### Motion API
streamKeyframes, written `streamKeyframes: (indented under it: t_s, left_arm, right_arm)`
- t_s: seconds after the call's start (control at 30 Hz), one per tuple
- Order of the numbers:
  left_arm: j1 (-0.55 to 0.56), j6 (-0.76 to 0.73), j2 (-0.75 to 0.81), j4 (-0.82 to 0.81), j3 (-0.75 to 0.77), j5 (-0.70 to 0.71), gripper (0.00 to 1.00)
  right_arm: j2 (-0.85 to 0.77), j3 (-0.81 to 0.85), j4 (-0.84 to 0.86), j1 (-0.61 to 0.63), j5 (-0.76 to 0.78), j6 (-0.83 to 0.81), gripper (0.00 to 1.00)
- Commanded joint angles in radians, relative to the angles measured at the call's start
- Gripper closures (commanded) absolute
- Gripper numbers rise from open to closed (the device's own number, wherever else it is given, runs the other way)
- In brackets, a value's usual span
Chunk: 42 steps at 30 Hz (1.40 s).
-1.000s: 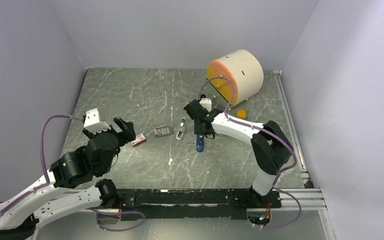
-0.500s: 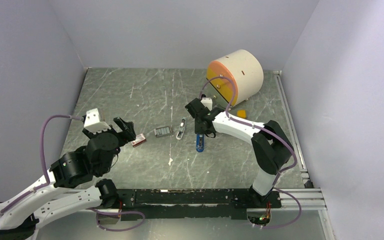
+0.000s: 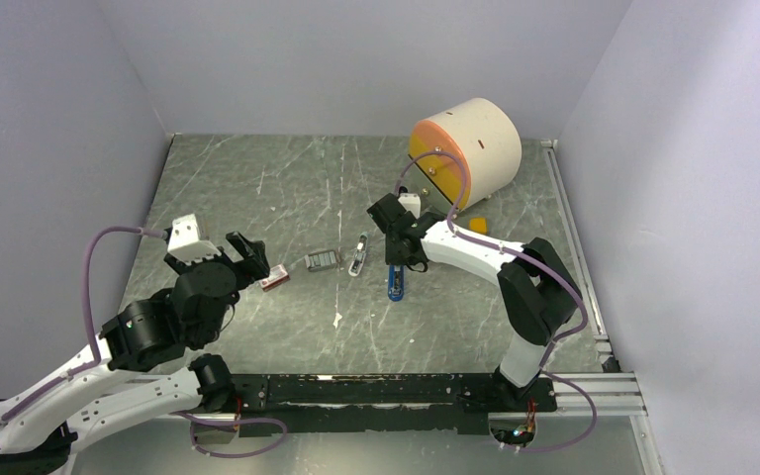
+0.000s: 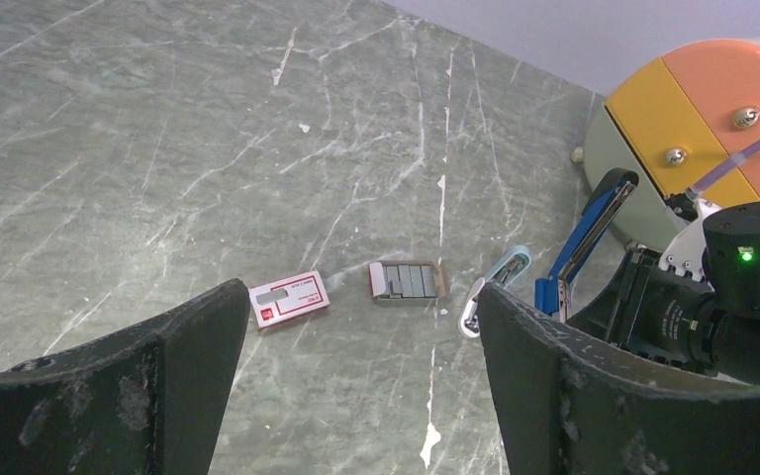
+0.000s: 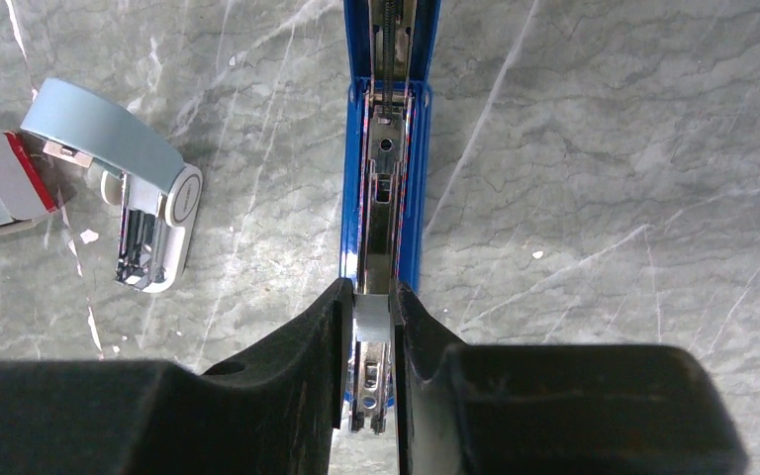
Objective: Load the staples into the stapler
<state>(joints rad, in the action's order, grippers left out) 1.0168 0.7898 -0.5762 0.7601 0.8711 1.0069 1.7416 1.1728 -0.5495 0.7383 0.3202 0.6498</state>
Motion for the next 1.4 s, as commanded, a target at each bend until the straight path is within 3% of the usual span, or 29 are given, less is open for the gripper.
streamKeyframes:
  t_s: [0.0,1.37]
  left_arm:
    - [-0.004,0.008,-0.004,-0.004,-0.009,-0.002,0.10]
    - [-0.004,0.012,-0.007,0.002,-0.009,0.001,0.10]
  right_arm:
    - [0.011,-0.002,0.010,-0.013,0.001,0.008,0.76]
    - [0.012,-0.039,0.041,-0.016,0.021,0.033,0.76]
